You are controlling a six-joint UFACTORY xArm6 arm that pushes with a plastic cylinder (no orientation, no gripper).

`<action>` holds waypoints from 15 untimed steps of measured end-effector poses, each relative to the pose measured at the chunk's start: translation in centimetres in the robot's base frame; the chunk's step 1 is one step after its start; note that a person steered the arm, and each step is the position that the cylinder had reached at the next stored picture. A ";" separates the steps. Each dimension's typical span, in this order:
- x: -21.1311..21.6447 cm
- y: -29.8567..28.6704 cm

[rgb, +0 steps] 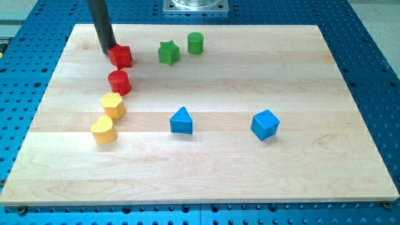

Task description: Align the green star and blue blocks vertically below the green circle

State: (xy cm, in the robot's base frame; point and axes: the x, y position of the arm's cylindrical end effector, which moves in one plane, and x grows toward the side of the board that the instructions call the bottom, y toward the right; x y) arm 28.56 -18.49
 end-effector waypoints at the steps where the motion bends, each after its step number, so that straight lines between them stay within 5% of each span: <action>1: 0.0 3.8; 15: -1.9 11.6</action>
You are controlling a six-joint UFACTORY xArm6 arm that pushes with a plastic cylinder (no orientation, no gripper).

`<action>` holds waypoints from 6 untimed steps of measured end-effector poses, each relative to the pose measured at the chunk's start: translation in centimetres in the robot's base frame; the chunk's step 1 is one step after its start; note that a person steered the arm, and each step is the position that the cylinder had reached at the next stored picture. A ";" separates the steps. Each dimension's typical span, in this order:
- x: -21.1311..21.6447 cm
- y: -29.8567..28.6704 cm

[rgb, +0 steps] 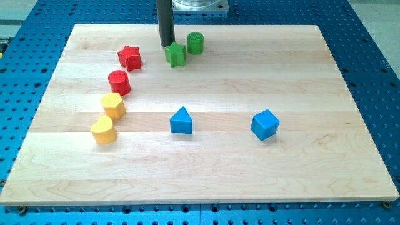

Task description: Align the green star and blue blocks vertically below the green circle

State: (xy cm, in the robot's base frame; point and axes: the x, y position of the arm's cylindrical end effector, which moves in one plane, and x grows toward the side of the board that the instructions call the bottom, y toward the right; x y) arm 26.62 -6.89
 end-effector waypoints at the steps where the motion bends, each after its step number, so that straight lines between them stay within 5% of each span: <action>1: 3.6 1.4; 2: 4.8 2.6; 3: 5.9 -4.4; 5: 9.3 1.3; 6: 14.6 5.2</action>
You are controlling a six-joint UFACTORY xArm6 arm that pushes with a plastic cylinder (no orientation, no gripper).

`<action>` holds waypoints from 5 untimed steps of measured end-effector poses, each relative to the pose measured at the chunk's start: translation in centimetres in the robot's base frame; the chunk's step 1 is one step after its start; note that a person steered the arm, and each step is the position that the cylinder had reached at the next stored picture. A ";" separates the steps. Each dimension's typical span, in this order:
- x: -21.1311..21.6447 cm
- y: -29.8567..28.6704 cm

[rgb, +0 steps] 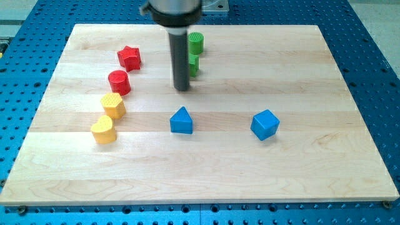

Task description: Align the green star and blue blocks vertically below the green circle

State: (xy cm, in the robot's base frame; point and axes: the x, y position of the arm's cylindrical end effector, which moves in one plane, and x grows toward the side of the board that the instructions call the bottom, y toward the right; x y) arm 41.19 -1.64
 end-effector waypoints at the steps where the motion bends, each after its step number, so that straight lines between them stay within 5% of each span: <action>1: 7.2 1.7; 2: 13.2 1.5; 5: 6.4 -1.2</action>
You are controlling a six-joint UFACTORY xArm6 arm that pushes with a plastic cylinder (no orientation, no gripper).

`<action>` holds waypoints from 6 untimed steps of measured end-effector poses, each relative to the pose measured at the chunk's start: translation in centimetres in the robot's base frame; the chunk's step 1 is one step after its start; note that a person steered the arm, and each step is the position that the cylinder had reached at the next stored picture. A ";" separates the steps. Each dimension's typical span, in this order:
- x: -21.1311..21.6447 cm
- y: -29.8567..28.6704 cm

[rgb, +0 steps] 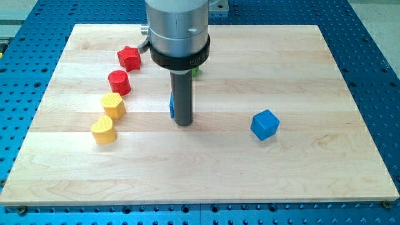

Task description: Align the green star and blue blocks vertically below the green circle

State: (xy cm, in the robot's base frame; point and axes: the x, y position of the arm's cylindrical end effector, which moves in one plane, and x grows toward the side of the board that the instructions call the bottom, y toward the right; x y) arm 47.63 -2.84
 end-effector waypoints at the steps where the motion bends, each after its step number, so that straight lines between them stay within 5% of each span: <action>1: 2.4 -2.3; 3: -3.1 0.4; 4: -1.3 5.0; 6: -1.4 26.9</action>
State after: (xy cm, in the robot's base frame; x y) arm 46.23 24.02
